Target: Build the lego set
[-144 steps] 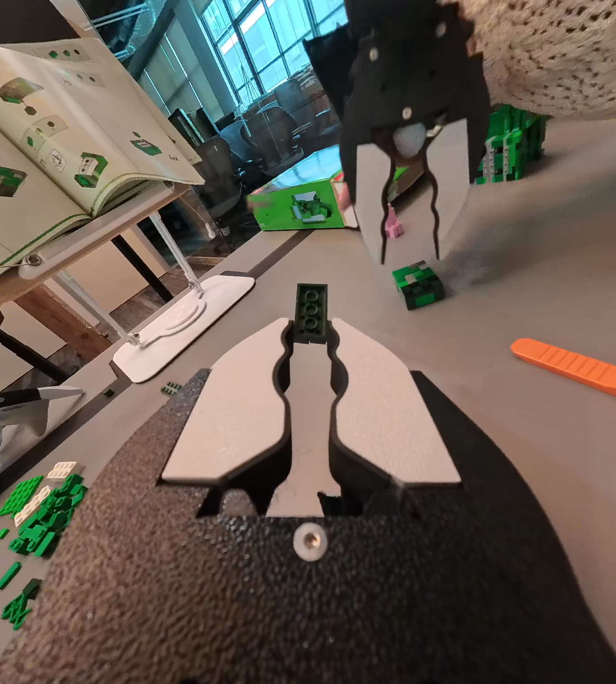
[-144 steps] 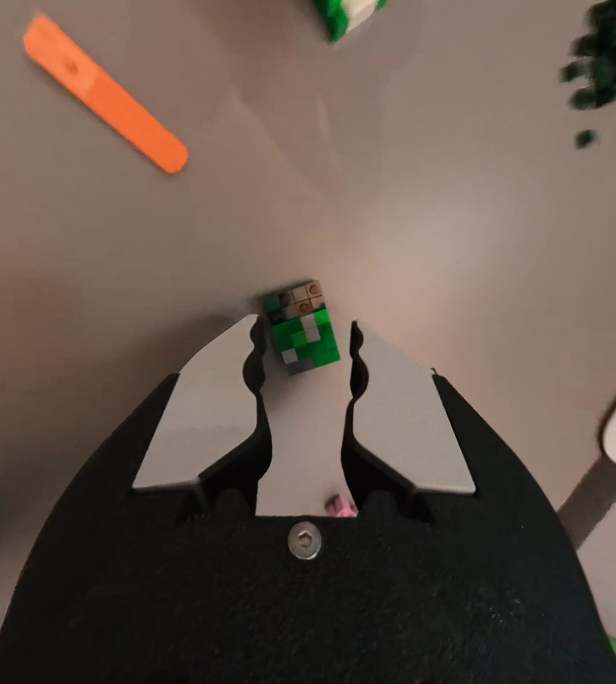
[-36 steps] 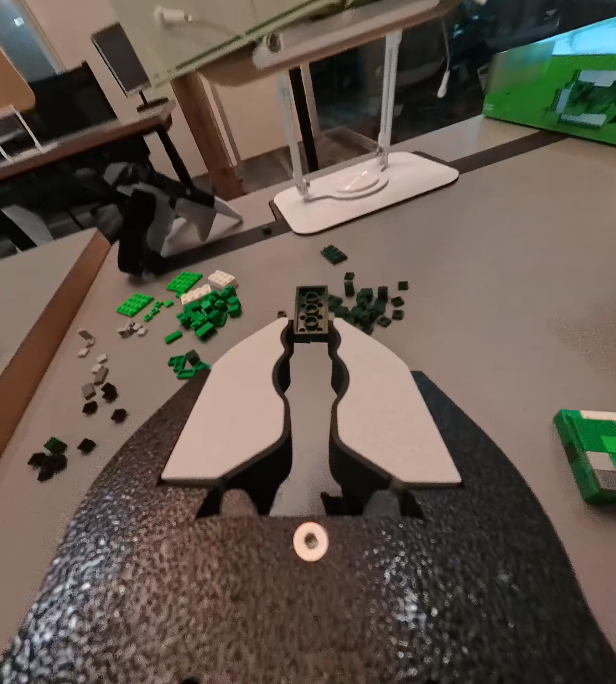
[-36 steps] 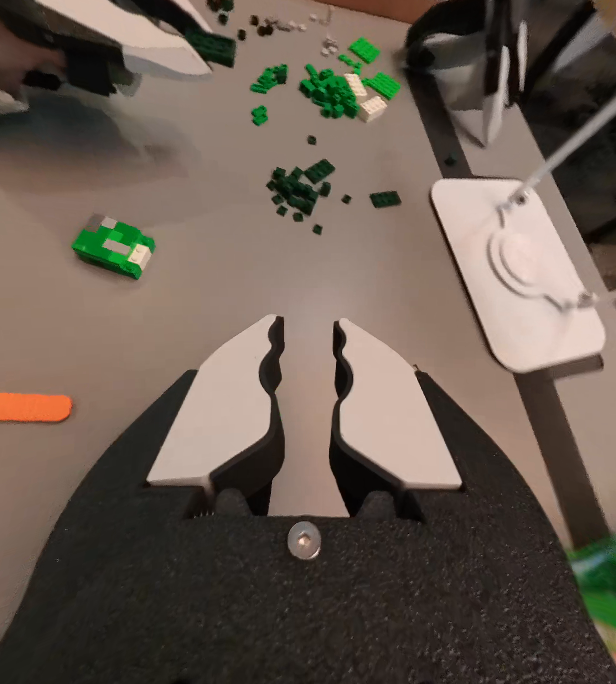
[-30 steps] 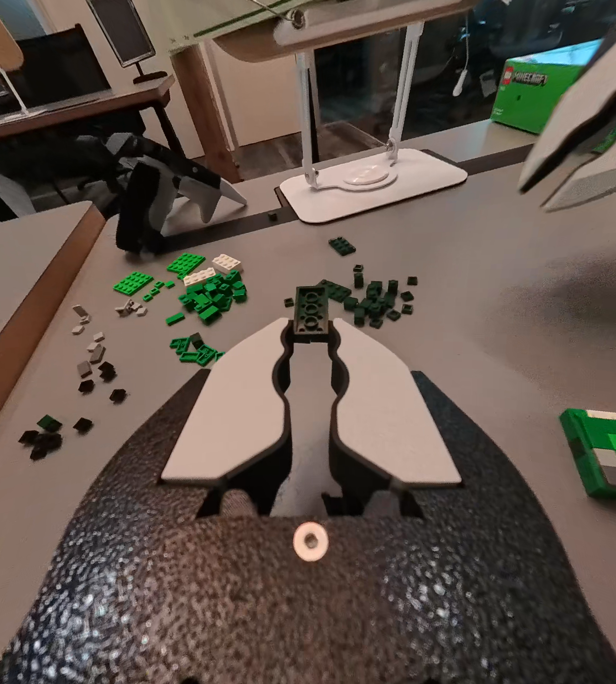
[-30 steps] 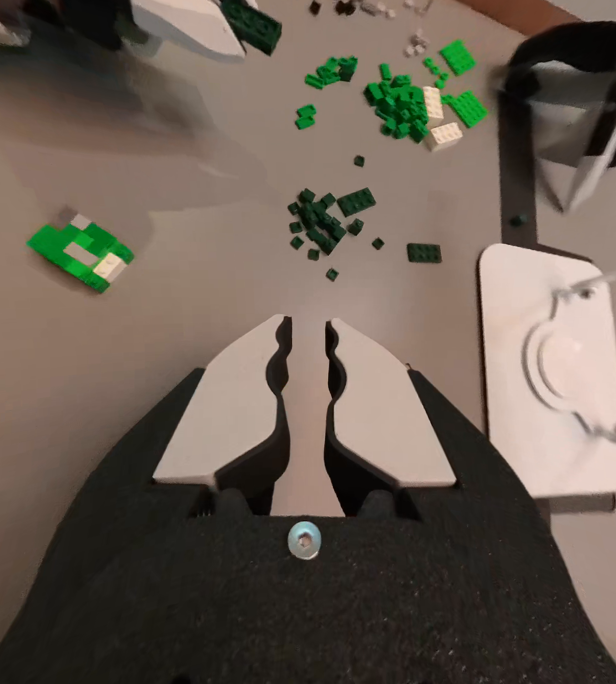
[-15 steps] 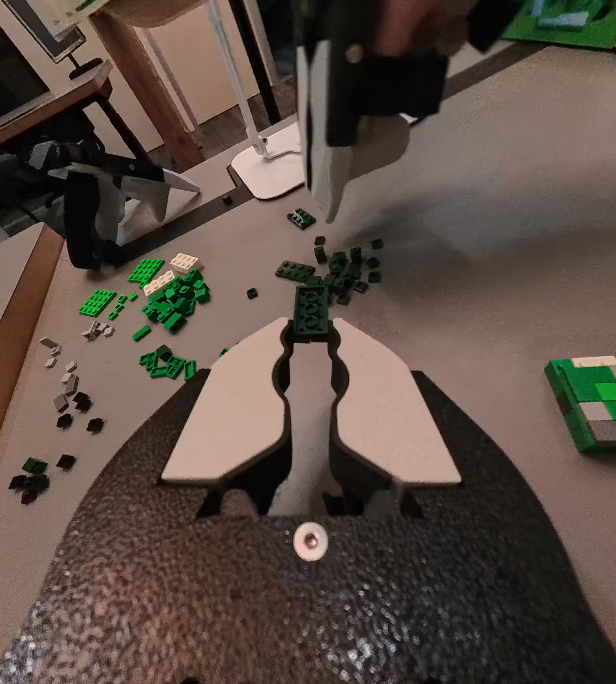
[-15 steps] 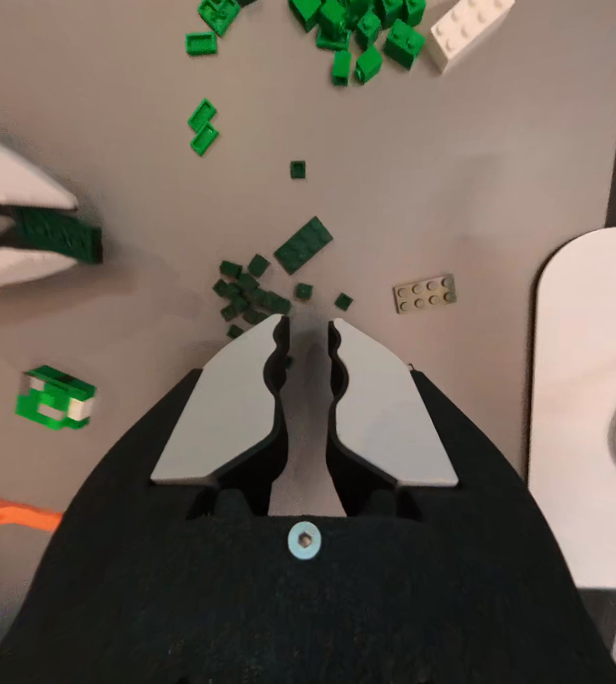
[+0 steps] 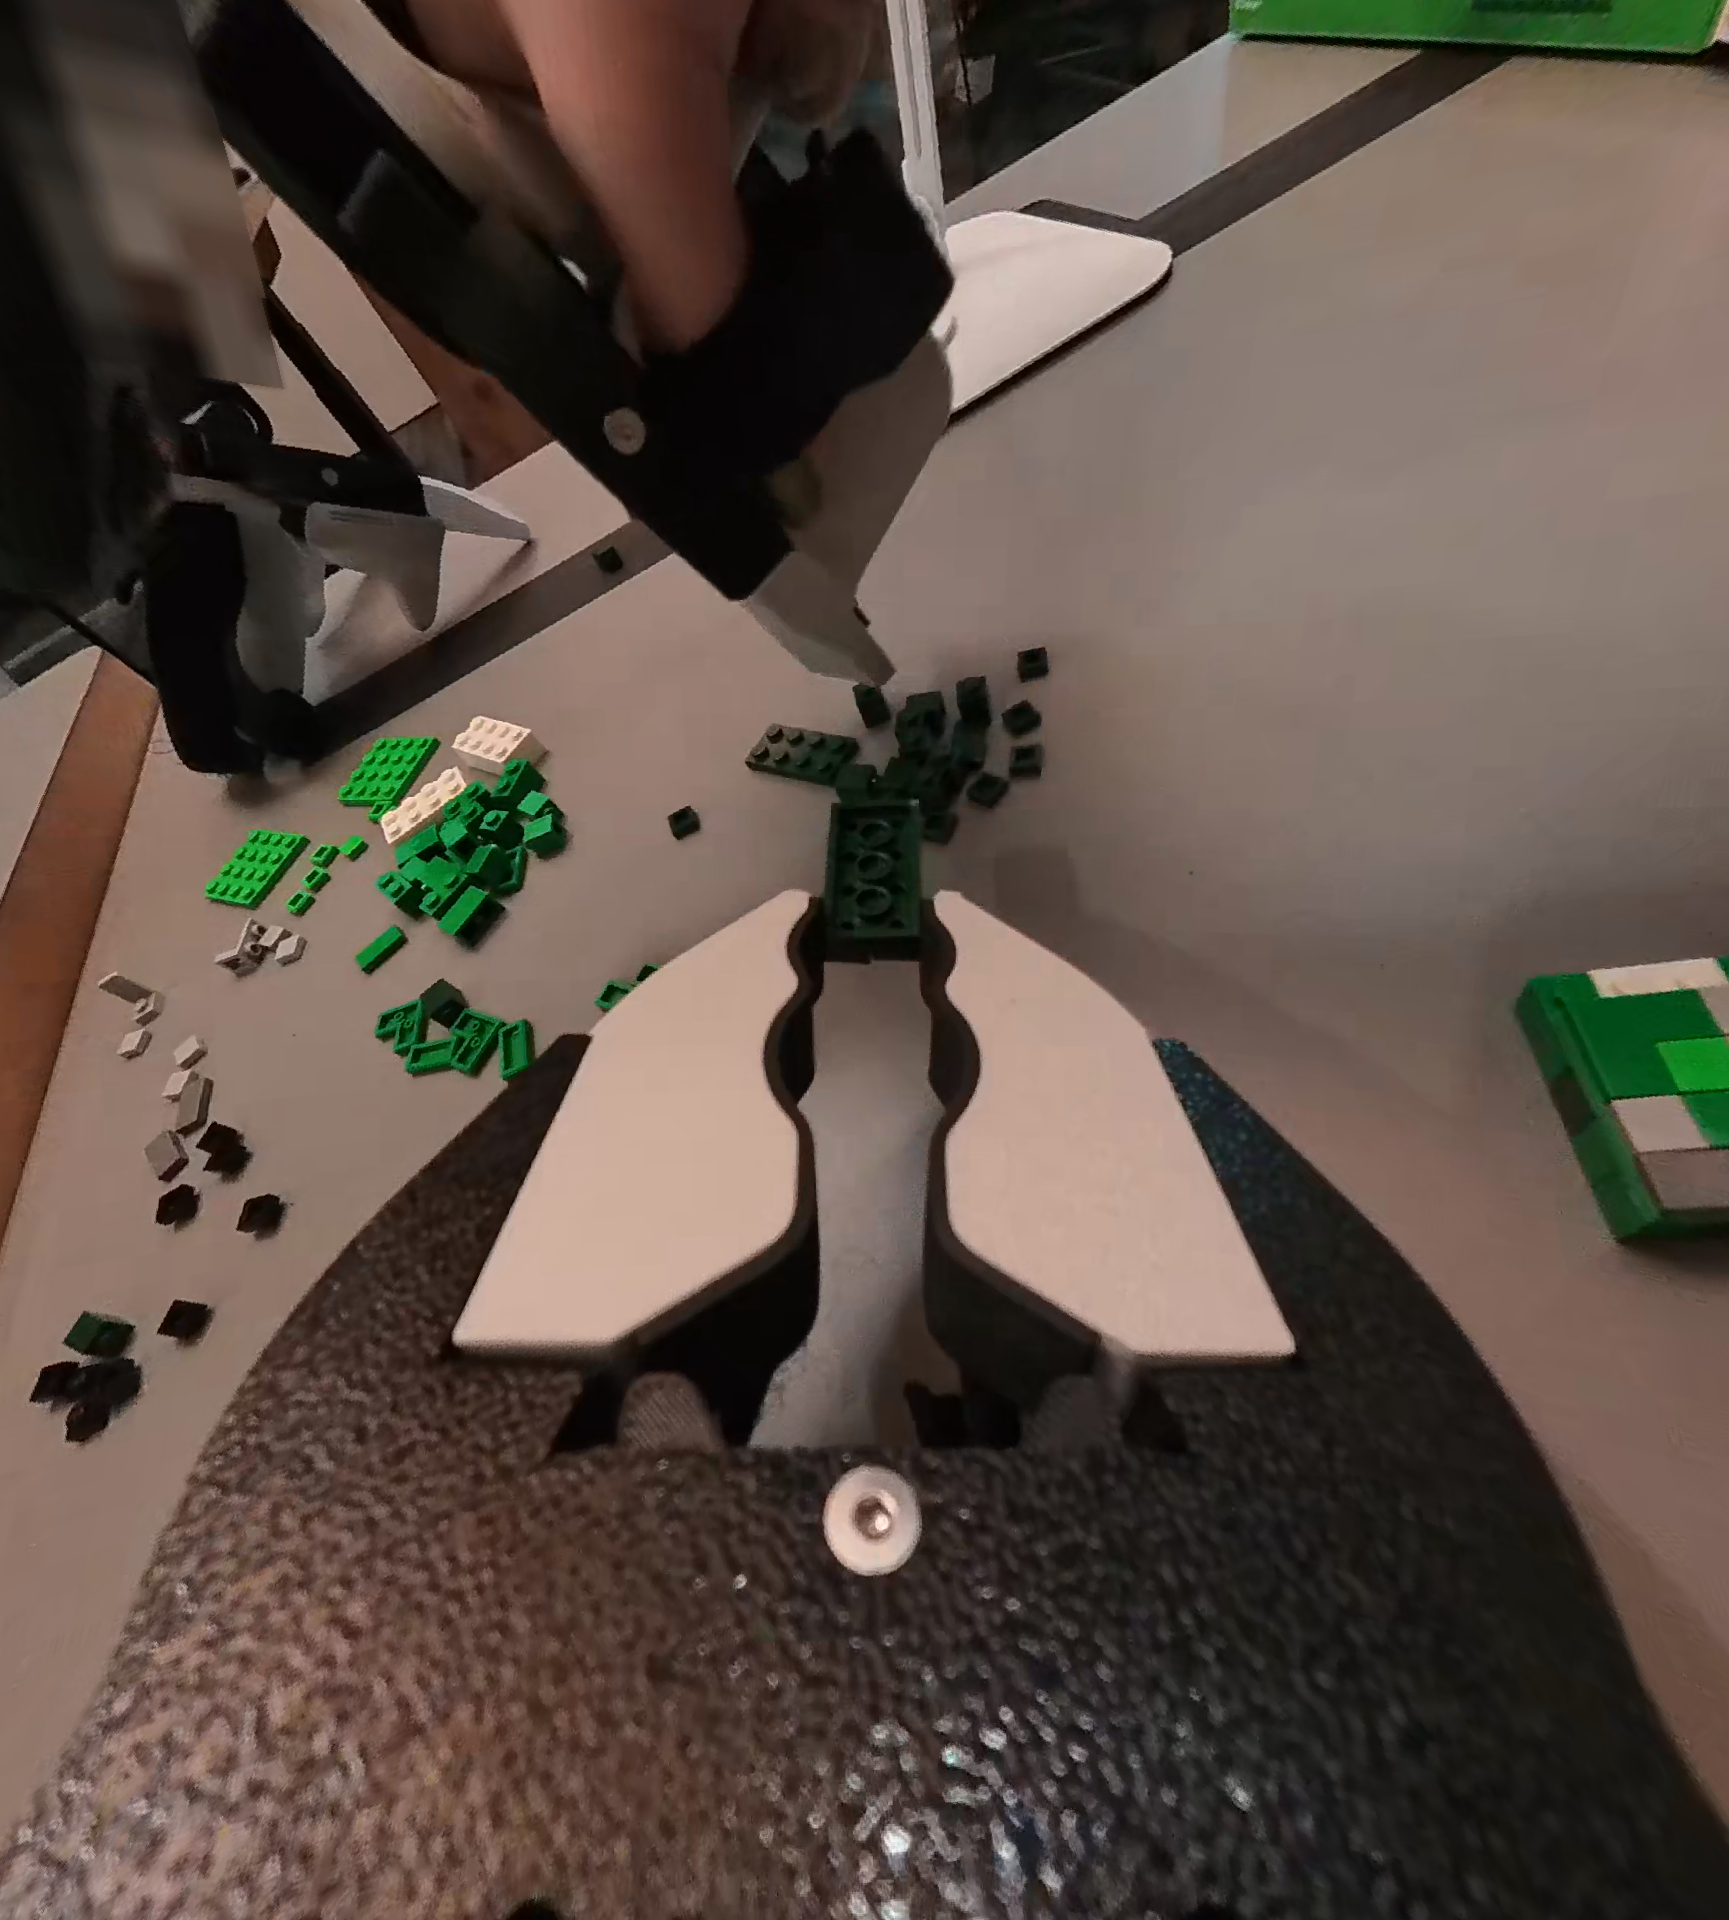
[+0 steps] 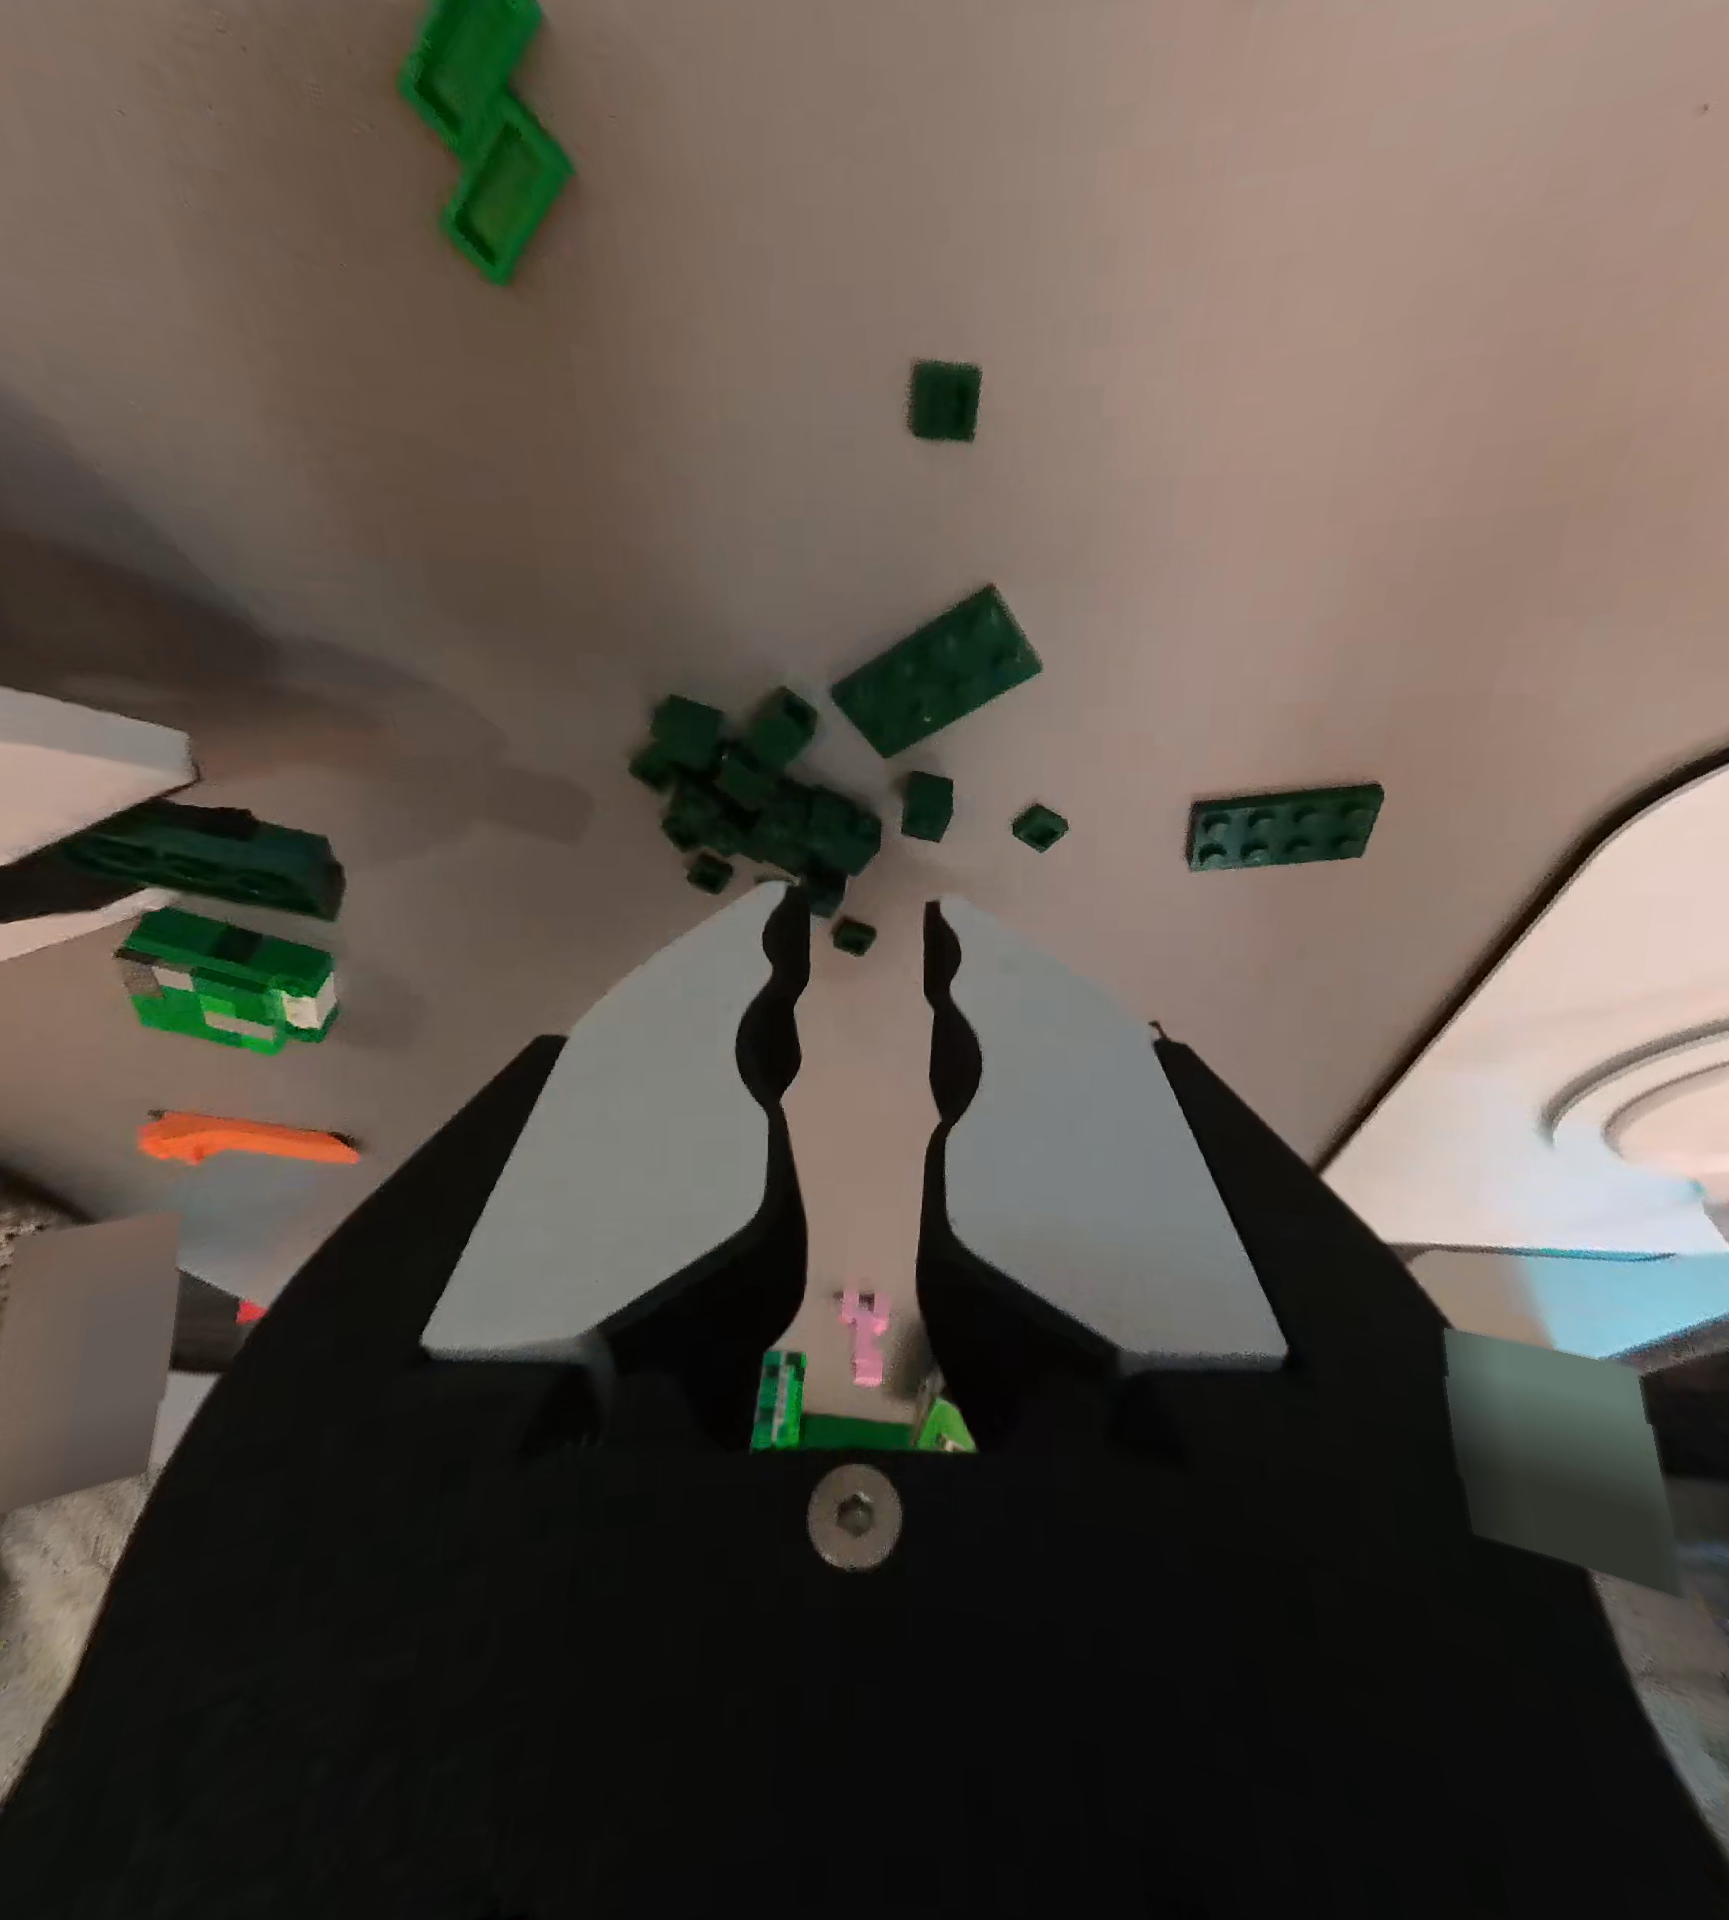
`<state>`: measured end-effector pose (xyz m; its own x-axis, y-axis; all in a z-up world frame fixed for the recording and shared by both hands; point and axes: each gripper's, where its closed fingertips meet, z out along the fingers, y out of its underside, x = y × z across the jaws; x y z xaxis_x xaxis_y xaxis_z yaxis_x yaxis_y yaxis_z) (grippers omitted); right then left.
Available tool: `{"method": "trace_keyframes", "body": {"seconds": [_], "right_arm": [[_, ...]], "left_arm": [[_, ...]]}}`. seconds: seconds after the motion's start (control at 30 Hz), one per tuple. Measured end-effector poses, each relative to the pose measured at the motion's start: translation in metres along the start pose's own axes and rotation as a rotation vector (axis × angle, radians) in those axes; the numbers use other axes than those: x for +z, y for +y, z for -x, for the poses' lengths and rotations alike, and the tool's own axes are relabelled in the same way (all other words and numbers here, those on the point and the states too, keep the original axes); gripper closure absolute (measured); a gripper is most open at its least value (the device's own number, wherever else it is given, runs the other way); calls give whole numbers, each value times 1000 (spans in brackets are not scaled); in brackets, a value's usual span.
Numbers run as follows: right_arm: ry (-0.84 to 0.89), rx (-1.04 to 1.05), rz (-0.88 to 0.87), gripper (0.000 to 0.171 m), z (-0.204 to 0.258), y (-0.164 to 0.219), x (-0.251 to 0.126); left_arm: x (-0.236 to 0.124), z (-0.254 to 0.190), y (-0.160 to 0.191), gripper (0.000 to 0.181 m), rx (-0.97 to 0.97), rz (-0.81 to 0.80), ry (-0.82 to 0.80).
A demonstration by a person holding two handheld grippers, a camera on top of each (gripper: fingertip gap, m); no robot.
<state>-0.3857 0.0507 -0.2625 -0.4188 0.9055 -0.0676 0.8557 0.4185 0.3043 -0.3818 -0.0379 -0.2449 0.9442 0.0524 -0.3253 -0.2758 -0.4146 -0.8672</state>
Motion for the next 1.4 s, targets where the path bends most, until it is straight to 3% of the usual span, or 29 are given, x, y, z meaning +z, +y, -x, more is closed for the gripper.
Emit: {"method": "trace_keyframes", "body": {"seconds": [0.23,0.43,0.67,1.07,1.23,1.4], "right_arm": [[32,88,-13,154,-15,-4,5],[22,47,-140,162,-10,-27,-3],[-141,153,-107,150,14,-27,8],[-114,175,-73,163,14,-27,16],[-191,84,-356,163,33,-23,-15],[-231,28,-788,163,68,32,-56]], "left_arm": [[1,-4,2,163,40,15,2],[2,-4,2,163,44,17,1],[3,-7,3,163,70,27,6],[2,-8,3,163,73,26,12],[-1,-14,-5,163,5,-18,74],[-13,-43,-34,163,-138,-164,310]]}}
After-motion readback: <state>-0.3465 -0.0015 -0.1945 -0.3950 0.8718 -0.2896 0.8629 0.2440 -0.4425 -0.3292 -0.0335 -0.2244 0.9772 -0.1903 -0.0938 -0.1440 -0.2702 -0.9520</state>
